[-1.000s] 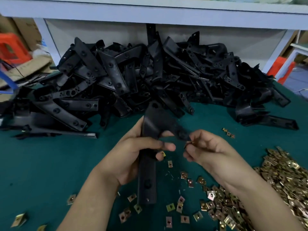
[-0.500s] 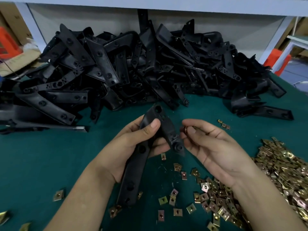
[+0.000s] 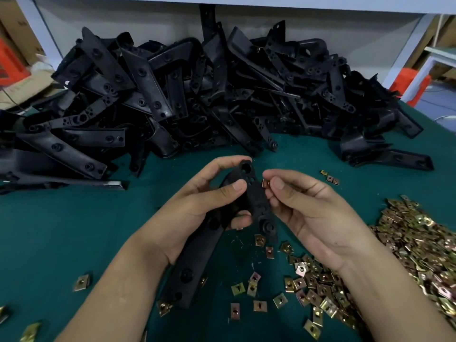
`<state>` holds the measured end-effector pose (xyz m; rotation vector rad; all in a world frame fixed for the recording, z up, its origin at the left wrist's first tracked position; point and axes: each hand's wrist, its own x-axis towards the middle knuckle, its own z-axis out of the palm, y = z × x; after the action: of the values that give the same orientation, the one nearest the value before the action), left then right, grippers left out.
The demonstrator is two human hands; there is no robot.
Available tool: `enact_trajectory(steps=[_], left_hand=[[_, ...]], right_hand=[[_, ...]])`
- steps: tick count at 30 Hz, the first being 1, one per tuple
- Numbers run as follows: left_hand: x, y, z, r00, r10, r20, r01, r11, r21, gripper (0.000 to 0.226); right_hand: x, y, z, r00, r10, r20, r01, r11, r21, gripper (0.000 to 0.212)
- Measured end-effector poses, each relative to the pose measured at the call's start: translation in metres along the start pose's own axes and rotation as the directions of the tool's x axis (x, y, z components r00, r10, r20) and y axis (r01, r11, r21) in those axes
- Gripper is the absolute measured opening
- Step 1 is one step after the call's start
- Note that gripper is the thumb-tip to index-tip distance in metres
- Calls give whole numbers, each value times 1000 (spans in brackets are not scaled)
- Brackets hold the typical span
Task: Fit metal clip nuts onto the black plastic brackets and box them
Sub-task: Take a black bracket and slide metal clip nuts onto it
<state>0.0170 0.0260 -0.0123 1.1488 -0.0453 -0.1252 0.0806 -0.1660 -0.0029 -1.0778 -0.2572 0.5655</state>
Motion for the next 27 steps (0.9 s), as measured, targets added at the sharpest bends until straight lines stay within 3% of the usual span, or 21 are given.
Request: enact_trajectory(steps=[8, 16, 19, 27], left_hand=[[-1, 1, -1, 1000, 2, 31, -1, 1000, -23, 37], [-2, 0, 3, 997, -4, 72, 7, 999, -47, 34], [-2, 0, 2, 997, -4, 73, 7, 999, -35, 33], [-2, -2, 2, 995, 17, 102, -16, 1000, -10, 33]], right_hand=[[-1, -1, -1, 997, -26, 68, 35, 992, -124, 27], [-2, 9, 6, 994, -107, -29, 87, 918, -386, 34], [-3, 7, 8, 994, -106, -26, 87, 912, -402, 40], [-3, 5, 3, 992, -128, 13, 123, 912, -393, 31]])
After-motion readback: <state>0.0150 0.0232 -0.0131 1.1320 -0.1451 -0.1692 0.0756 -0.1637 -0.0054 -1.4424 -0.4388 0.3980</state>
